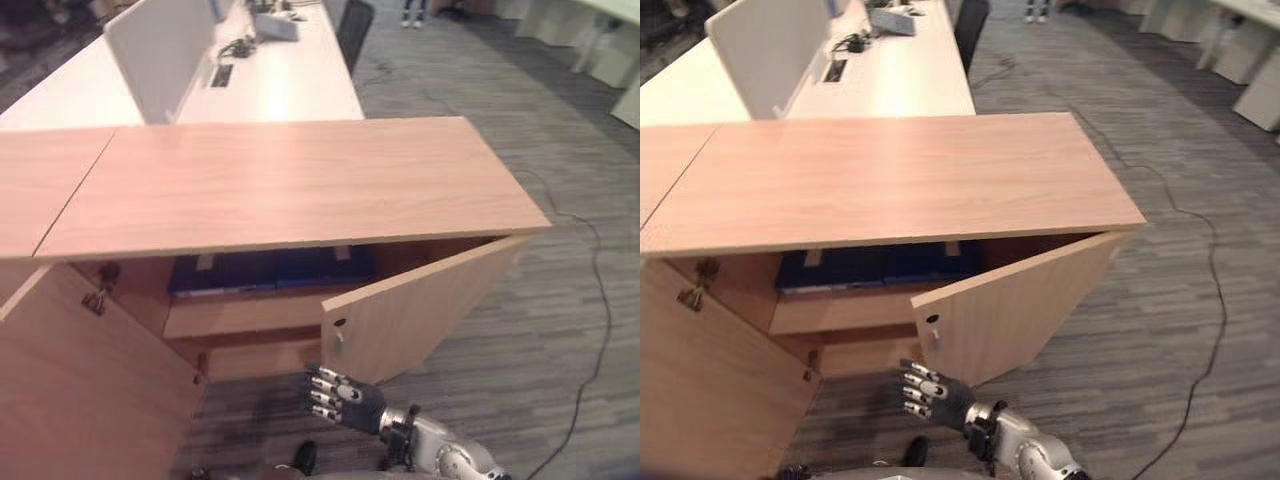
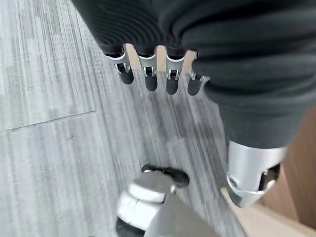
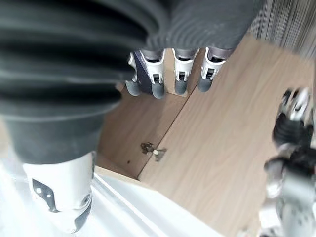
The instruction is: Put the empty folder in the office cabinet
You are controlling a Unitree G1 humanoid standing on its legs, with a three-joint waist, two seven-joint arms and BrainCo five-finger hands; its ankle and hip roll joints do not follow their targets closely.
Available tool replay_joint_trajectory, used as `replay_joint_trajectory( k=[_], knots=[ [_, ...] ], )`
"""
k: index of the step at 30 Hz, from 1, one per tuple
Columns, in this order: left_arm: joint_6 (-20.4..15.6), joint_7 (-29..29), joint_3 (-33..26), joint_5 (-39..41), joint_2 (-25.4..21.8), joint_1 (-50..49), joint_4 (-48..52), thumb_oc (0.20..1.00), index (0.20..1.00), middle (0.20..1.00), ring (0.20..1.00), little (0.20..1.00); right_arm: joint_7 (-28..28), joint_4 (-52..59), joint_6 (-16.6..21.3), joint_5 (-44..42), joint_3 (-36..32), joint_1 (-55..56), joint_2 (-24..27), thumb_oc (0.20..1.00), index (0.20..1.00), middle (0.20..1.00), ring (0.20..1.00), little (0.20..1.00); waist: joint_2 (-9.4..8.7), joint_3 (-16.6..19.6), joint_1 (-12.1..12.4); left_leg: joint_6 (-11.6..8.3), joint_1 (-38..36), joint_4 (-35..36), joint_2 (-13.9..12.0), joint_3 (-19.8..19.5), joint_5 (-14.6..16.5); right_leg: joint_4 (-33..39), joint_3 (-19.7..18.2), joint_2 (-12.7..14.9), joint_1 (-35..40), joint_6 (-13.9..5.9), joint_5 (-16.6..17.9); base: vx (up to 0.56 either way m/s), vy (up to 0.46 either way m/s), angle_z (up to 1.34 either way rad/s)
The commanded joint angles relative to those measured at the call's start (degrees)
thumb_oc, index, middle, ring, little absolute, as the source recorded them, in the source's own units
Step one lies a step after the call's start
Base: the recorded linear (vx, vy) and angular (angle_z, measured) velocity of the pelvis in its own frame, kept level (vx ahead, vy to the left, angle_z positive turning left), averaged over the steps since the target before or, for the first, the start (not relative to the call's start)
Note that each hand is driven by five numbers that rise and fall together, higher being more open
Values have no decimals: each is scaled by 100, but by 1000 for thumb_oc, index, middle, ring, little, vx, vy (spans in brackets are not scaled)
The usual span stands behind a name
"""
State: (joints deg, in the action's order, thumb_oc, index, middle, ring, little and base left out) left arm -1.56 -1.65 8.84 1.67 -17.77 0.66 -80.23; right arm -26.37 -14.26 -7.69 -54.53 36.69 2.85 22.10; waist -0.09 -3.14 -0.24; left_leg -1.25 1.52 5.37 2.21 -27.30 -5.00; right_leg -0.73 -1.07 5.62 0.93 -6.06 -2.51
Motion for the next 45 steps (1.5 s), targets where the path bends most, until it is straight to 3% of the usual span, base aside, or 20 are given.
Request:
replay_joint_trajectory(
  k=[1, 4, 9, 15, 17, 19, 20, 21, 22, 23, 27, 31, 35, 36, 37, 38, 39, 43, 44, 45],
  knots=[
    [-18, -115, -198, 39, -15, 13, -75, 1000, 1000, 1000, 1000, 1000, 134, 404, 551, 572, -311, -93, 192, 1000, 1000, 1000, 1000, 1000, -247, 61, 152, -234, -67, -37, 224, 502, 250, 119, 109, 122, -168, -188, 168, 74, -239, 65],
    [12, -180, -261, 38, -45, -5, -118, 1000, 1000, 1000, 1000, 1000, 167, -37, 482, 1198, -390, -156, 312, 1000, 1000, 1000, 1000, 1000, -324, 82, 215, -331, -21, -85, 123, 451, 253, 232, 301, 66, -80, -161, 189, 38, -246, 43],
    [96, -269, -235, 343, 30, -1, -62, 1000, 1000, 1000, 1000, 1000, 655, -2408, 476, 2923, -594, -307, 133, 1000, 1000, 1000, 1000, 1000, -474, -35, 446, -590, 182, -533, -168, 96, 312, 370, 901, -188, 211, 65, 41, 9, -258, 65],
    [150, -124, -278, 630, -21, -44, 90, 1000, 1000, 1000, 1000, 1000, 1295, -3362, 538, 4703, -644, -538, -16, 1000, 1000, 1000, 1000, 1000, -488, -105, 589, -802, 360, -555, -460, -120, 182, 564, 1294, -511, 323, 220, -120, -30, -204, 48],
    [105, -77, -268, 927, 32, 55, 243, 1000, 1000, 1000, 1000, 1000, 1512, -3947, 538, 5004, -772, -611, -128, 1000, 1000, 1000, 1000, 1000, -448, -356, 672, -826, 901, -793, -559, 415, -55, 573, 1538, -504, 315, 241, -222, -170, -98, 39],
    [116, -44, -239, 979, 93, 166, 275, 1000, 1000, 1000, 1000, 1000, 1695, -4530, 525, 5032, -917, -799, -276, 1000, 1000, 1000, 1000, 1000, -391, -476, 658, -695, 1220, -924, -915, 1639, -215, 573, 1766, -444, 335, 213, -214, -119, 4, 104],
    [116, -44, -238, 979, 93, 171, 274, 1000, 1000, 1000, 1000, 1000, 1696, -4536, 528, 5032, -919, -804, -279, 1000, 1000, 1000, 1000, 1000, -392, -470, 656, -691, 1235, -923, -911, 1636, -226, 573, 1769, -441, 322, 210, -207, -111, -27, 103],
    [145, -20, -243, 1007, 136, 225, 277, 1000, 1000, 1000, 1000, 1000, 1906, -5137, 500, 5036, -1124, -962, -427, 1000, 1000, 1000, 1000, 1000, -349, -507, 623, -585, 1314, -1131, -1378, 2832, -285, 573, 2084, -374, 326, 225, -213, -71, -19, 74],
    [145, -20, -243, 1007, 135, 226, 277, 1000, 1000, 1000, 1000, 1000, 1906, -5141, 502, 5036, -1124, -964, -429, 1000, 1000, 1000, 1000, 1000, -350, -512, 630, -586, 1308, -1133, -1381, 2838, -282, 573, 2077, -375, 330, 225, -212, -31, -40, 66],
    [184, -49, -323, 999, 185, 151, 260, 1000, 1000, 1000, 1000, 1000, 2098, -5677, 434, 4958, -1429, -998, -547, 1000, 1000, 1000, 1000, 1000, -281, -476, 602, -686, 1099, -1234, -1727, 3415, -170, 573, 2288, -328, 406, 261, -300, 54, 2, 80],
    [188, -88, -562, 944, 310, -159, 145, 1000, 1000, 1000, 1000, 1000, 2257, -6335, 353, 5026, -1908, -883, -616, 1000, 1000, 1000, 1000, 1000, -174, -380, 595, -730, 687, -1392, -1894, 3337, 109, 573, 2552, -169, 476, 335, -307, 16, 46, 87],
    [181, -50, -781, 1061, 380, -322, 69, 1000, 1000, 1000, 1000, 1000, 2327, -6541, 337, 4581, -2440, -795, -559, 1000, 1000, 1000, 1000, 1000, -61, -259, 509, -782, 222, -1190, -2048, 3404, 105, 573, 2781, -101, 405, 310, -292, 10, 106, 76],
    [104, 30, -879, 1293, 453, -408, 117, 1000, 1000, 1000, 1000, 1000, 2478, -6748, 360, 4212, -2956, -771, -455, 1000, 1000, 1000, 1000, 1000, 156, -101, 411, -969, -105, -698, -2293, 3512, -193, 567, 3078, 3, 353, 221, -257, 14, 191, 57],
    [92, 60, -853, 1424, 491, -378, 223, 1000, 1000, 1000, 1000, 1000, 2551, -6783, 361, 4110, -3141, -740, -399, 1000, 1000, 1000, 1000, 1000, 233, -97, 379, -1055, -88, -546, -2501, 3715, -491, 550, 3239, 126, 331, 183, -207, -25, 152, 42],
    [93, 61, -850, 1425, 494, -380, 226, 1000, 1000, 1000, 1000, 1000, 2551, -6784, 361, 4110, -3142, -739, -396, 1000, 1000, 1000, 1000, 1000, 237, -97, 380, -1058, -96, -533, -2502, 3717, -501, 551, 3240, 123, 333, 184, -206, -30, 346, 58],
    [68, 75, -832, 1444, 495, -368, 297, 1000, 1000, 1000, 1000, 1000, 2628, -6861, 371, 3868, -3451, -695, -316, 1000, 1000, 1000, 1000, 1000, 333, -53, 295, -1144, -170, -386, -2761, 4003, -730, 557, 3341, 212, 329, 119, -161, 13, 284, 45],
    [62, 87, -839, 1447, 491, -384, 330, 1000, 1000, 1000, 1000, 1000, 2650, -6877, 382, 3746, -3568, -679, -297, 1000, 1000, 1000, 1000, 1000, 385, -10, 251, -1187, -217, -313, -2820, 4065, -783, 557, 3337, 245, 319, 90, -134, 14, 284, 48],
    [-68, 134, -820, 1577, 468, -406, 575, 1000, 1000, 1000, 1000, 1000, 2747, -6966, 415, 3400, -3923, -675, -155, 1000, 1000, 1000, 1000, 1000, 510, 22, 249, -1340, -176, -205, -2975, 3931, -976, 541, 3340, 528, 298, -87, 49, 2, 361, 14],
    [-130, 183, -780, 1638, 420, -397, 796, 1000, 1000, 1000, 1000, 1000, 2770, -6892, 443, 3229, -4043, -718, -85, 1000, 1000, 1000, 1000, 1000, 574, 6, 246, -1332, -184, -166, -2897, 3672, -807, 535, 3327, 722, 306, -222, 191, -17, 389, 25],
    [-129, 184, -777, 1639, 420, -399, 800, 1000, 1000, 1000, 1000, 1000, 2770, -6892, 443, 3228, -4044, -717, -84, 1000, 1000, 1000, 1000, 1000, 573, 3, 245, -1330, -186, -171, -2892, 3670, -801, 537, 3330, 727, 313, -228, 197, -16, 483, 44]
  ],
)
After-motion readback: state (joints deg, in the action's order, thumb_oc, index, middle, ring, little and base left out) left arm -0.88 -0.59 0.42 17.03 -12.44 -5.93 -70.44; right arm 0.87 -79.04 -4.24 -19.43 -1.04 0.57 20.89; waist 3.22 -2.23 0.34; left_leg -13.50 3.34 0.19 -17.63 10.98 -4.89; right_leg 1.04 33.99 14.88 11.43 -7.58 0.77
